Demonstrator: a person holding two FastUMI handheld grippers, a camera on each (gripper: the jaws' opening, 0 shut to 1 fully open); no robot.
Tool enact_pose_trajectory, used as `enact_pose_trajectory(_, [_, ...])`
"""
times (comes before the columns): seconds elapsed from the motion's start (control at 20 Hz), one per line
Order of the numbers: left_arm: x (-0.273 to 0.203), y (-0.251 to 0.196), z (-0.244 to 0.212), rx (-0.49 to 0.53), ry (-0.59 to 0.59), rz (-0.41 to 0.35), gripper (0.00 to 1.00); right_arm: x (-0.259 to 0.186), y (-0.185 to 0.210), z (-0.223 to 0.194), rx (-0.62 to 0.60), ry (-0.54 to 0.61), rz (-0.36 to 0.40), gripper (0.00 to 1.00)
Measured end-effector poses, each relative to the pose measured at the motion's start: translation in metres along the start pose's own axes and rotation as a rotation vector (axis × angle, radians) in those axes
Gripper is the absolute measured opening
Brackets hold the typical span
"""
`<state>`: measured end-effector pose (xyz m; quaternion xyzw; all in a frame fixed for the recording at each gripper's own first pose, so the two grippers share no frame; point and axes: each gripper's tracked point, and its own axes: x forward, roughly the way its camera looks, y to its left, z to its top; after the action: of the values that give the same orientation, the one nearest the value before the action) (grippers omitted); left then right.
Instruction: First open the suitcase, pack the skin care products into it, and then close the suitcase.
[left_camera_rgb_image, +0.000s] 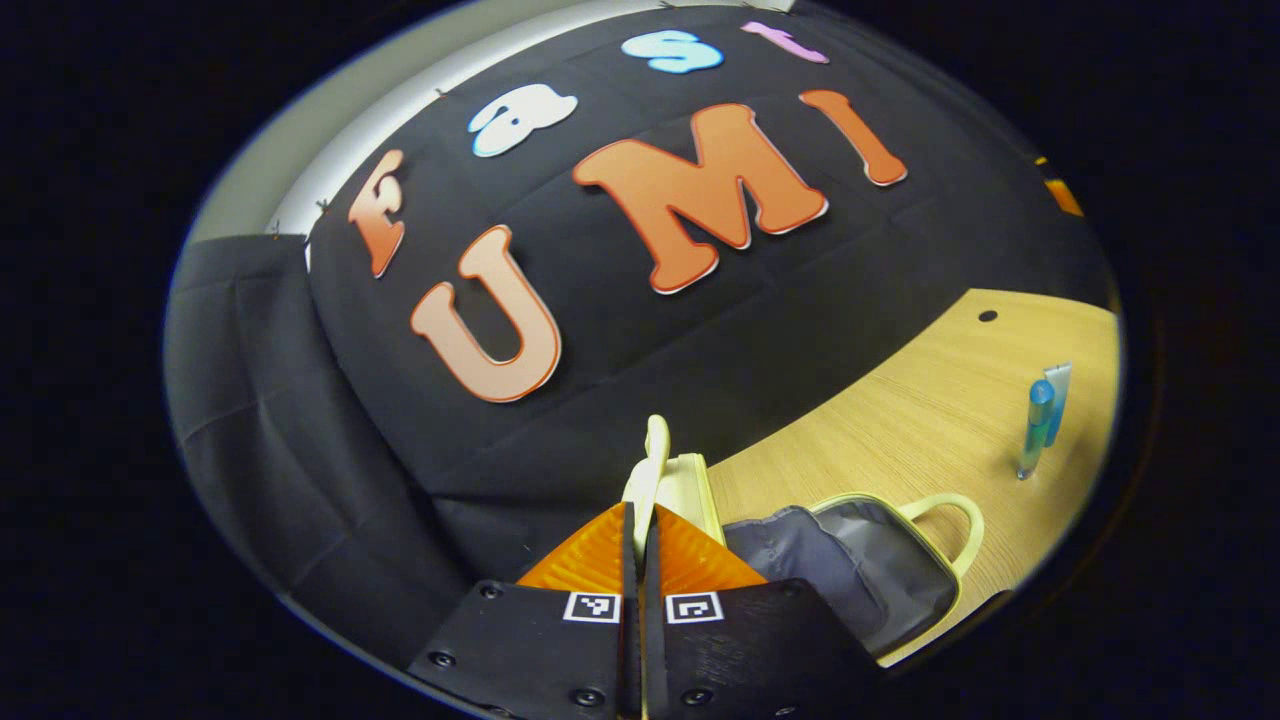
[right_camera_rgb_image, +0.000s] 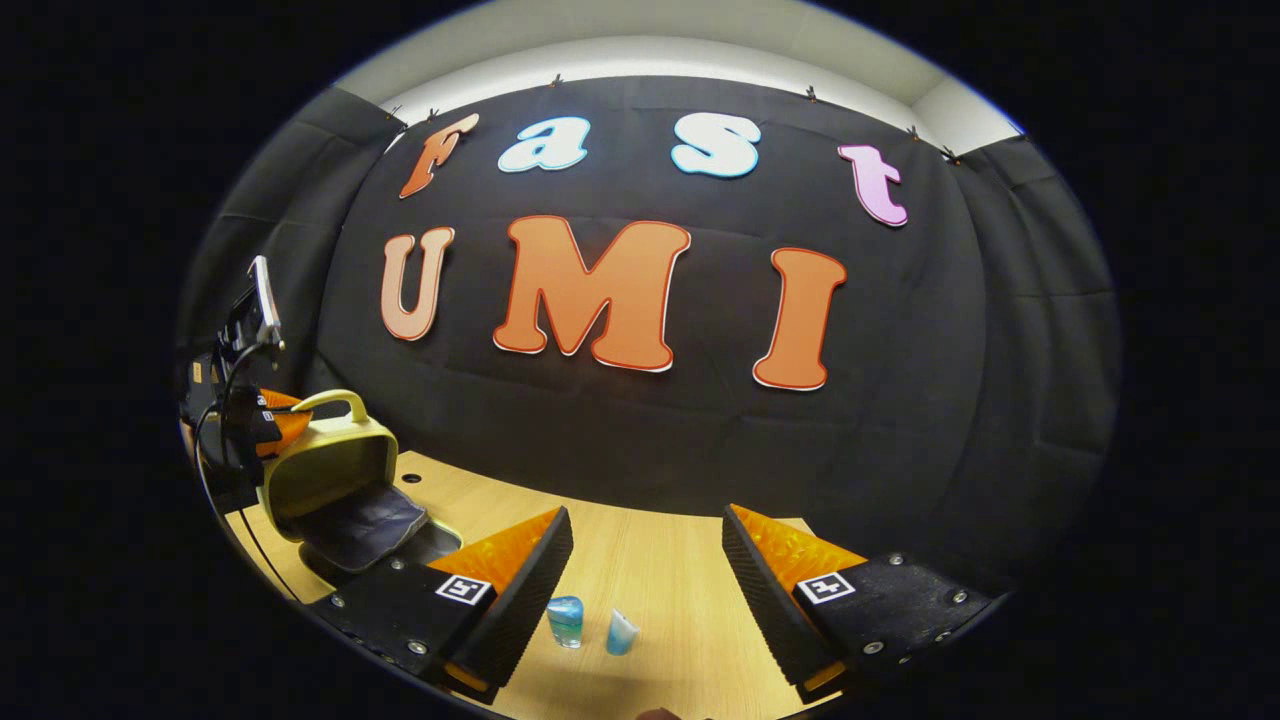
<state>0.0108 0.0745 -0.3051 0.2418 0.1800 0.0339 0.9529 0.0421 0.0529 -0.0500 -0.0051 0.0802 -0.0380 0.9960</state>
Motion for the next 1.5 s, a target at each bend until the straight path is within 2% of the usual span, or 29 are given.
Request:
enact_pose_trajectory(0.35, [0.008,0.017,-0.013,-0.161,0.042,0.074,0.02,0.006,0.042,0.002,-0.01,0.026,0.014,0.95])
enact_pose_trajectory(0.55, [0.016,0.017,-0.022,-0.215,0.092,0.08,0.02,0.009,0.07,-0.003,0.058,0.068,0.027,0.95])
enact_pose_trajectory(1.05, [-0.002,0.025,-0.053,-0.259,0.241,0.13,0.02,0.008,0.101,-0.013,0.066,0.133,-0.003,0.95])
enact_pose_trajectory(1.1, [-0.001,0.03,-0.052,-0.254,0.249,0.165,0.02,0.008,0.1,-0.013,0.066,0.137,-0.007,0.95])
enact_pose_trajectory(1.2, [-0.002,0.033,-0.061,-0.26,0.271,0.183,0.11,0.007,0.1,-0.011,0.069,0.137,-0.016,0.95])
enact_pose_trajectory(1.3, [-0.003,0.041,-0.051,-0.249,0.249,0.218,0.13,0.006,0.096,-0.011,0.068,0.139,-0.027,0.95])
enact_pose_trajectory(1.4, [0.008,0.04,-0.039,-0.246,0.198,0.204,0.11,0.005,0.093,-0.011,0.062,0.137,-0.035,0.95])
enact_pose_trajectory(1.5, [0.003,0.028,-0.015,-0.231,0.15,0.174,0.27,0.003,0.089,-0.016,0.054,0.14,-0.039,0.95])
